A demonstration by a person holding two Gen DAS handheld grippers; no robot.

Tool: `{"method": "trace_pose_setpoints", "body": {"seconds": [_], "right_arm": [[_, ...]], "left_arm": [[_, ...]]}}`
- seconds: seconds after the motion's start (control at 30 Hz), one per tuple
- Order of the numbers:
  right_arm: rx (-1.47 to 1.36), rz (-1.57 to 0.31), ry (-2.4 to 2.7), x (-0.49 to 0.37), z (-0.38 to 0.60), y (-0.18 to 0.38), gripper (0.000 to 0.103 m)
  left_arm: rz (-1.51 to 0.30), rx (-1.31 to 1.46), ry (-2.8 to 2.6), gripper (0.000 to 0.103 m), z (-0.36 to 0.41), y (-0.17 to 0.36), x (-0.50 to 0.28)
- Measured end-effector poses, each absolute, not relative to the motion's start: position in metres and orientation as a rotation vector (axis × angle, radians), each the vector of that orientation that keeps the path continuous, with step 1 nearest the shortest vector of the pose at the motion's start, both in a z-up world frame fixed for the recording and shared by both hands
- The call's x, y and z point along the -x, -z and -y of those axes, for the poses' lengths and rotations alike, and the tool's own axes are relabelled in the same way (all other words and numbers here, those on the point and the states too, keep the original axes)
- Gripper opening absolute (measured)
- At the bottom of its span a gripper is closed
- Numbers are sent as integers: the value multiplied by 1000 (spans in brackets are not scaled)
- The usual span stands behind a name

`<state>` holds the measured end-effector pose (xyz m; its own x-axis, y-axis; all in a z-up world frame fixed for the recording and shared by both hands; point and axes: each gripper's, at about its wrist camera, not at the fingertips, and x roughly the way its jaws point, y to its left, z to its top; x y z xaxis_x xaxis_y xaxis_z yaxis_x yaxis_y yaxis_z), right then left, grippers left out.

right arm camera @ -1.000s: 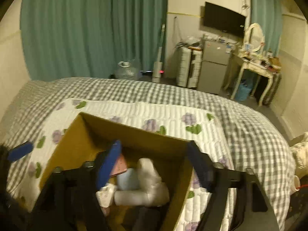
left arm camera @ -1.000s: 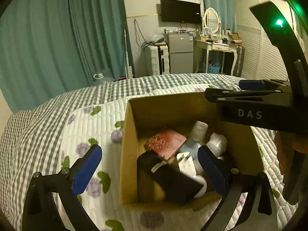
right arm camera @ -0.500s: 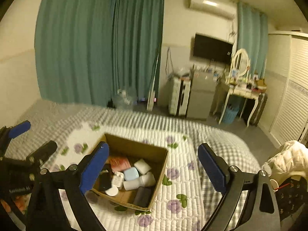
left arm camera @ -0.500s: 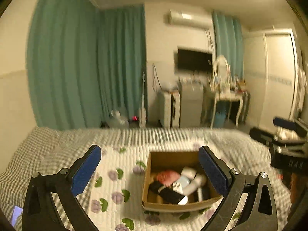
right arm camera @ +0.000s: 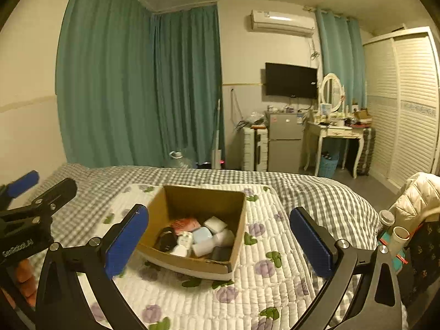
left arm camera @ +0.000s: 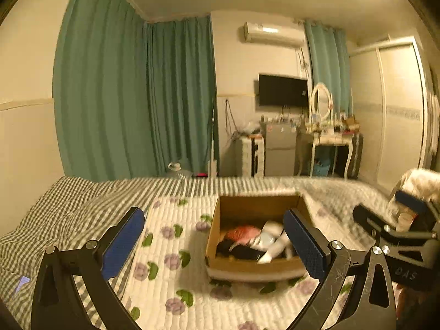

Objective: Organize rigid objects

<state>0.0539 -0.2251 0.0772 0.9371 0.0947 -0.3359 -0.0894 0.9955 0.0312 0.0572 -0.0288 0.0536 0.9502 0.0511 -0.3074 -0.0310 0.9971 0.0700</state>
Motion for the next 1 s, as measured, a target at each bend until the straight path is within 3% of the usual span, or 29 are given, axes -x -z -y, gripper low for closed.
{"method": "trace_pose_setpoints", "body": {"seconds": [0.37, 1.0], "right_arm": [[38, -388, -72, -69, 218, -20, 103], [54, -411, -69, -69, 215, -13, 103]], "left_arm": [[-396, -70, -38, 103, 27, -3, -72], [-428, 0, -18, 103, 14, 4, -66]]}}
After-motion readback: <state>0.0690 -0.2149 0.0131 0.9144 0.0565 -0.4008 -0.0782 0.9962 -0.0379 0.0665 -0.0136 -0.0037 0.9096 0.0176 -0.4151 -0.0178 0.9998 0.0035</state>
